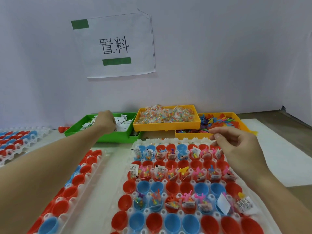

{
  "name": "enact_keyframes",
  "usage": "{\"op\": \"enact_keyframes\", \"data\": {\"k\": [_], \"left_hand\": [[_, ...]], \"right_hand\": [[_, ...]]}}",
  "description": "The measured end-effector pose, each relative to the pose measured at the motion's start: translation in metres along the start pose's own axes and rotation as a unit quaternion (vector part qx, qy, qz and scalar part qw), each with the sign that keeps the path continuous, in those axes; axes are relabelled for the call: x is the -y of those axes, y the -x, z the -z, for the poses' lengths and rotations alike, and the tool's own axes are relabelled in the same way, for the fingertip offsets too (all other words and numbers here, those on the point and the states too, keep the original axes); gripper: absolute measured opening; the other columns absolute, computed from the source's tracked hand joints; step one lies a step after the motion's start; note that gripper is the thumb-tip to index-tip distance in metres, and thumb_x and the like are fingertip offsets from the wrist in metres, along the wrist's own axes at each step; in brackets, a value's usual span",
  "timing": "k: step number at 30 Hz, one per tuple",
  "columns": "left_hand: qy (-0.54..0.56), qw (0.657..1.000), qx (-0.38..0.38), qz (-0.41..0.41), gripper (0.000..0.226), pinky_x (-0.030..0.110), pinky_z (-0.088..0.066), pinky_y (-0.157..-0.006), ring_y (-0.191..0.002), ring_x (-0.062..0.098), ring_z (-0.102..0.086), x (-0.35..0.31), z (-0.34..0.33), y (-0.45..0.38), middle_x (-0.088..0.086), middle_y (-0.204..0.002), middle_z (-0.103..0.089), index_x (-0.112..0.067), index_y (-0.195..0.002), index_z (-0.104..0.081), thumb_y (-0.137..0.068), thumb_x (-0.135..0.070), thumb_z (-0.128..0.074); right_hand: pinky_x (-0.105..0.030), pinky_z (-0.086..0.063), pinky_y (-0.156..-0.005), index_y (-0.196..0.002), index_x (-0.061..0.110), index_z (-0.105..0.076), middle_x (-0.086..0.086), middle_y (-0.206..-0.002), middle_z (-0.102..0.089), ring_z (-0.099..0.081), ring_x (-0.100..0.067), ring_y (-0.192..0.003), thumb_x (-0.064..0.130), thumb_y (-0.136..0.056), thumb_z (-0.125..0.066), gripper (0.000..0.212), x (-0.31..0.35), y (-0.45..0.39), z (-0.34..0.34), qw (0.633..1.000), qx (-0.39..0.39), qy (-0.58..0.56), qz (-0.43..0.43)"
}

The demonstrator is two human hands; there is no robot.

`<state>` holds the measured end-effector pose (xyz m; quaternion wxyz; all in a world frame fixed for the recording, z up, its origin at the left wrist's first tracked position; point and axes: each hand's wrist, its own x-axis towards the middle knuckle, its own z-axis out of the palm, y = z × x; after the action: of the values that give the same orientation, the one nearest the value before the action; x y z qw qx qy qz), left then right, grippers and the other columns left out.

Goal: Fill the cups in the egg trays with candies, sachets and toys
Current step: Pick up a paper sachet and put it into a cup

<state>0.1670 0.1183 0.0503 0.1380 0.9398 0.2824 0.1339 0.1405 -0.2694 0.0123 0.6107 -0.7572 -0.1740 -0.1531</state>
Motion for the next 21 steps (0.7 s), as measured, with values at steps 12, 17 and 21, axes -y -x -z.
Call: {"op": "enact_keyframes", "data": {"k": [12, 17, 21], "left_hand": [[0.122, 0.990, -0.073, -0.011, 0.011, 0.029, -0.046, -0.074, -0.076, 0.022, -0.061, 0.008, 0.008, -0.009, 0.018, -0.089, -0.073, -0.001, -0.092, -0.076, -0.085, -0.010, -0.076], [0.165, 0.983, -0.077, 0.004, 0.015, 0.029, -0.045, -0.066, -0.067, 0.019, -0.056, 0.009, 0.014, -0.007, 0.015, -0.082, -0.069, -0.001, -0.092, -0.076, -0.084, -0.014, -0.078], [0.209, 0.972, -0.102, 0.028, 0.015, 0.023, -0.037, -0.048, -0.053, 0.012, -0.048, 0.009, 0.022, -0.003, 0.008, -0.073, -0.069, -0.007, -0.085, -0.078, -0.078, -0.019, -0.084]], "right_hand": [[-0.020, -0.052, -0.072, -0.093, 0.031, -0.073, 0.011, -0.087, -0.073, -0.070, -0.007, -0.082, 0.010, -0.097, -0.060, 0.025, 0.000, 0.001, -0.001, 1.000, 0.000, -0.006, -0.007], [-0.022, -0.054, -0.073, -0.094, 0.029, -0.073, 0.009, -0.088, -0.073, -0.070, -0.008, -0.084, 0.010, -0.097, -0.059, 0.024, 0.000, 0.001, -0.001, 1.000, 0.002, -0.002, -0.010], [-0.024, -0.054, -0.074, -0.095, 0.029, -0.073, 0.009, -0.088, -0.073, -0.069, -0.010, -0.085, 0.010, -0.097, -0.059, 0.023, -0.001, 0.001, -0.001, 1.000, 0.004, 0.002, -0.008]]}}
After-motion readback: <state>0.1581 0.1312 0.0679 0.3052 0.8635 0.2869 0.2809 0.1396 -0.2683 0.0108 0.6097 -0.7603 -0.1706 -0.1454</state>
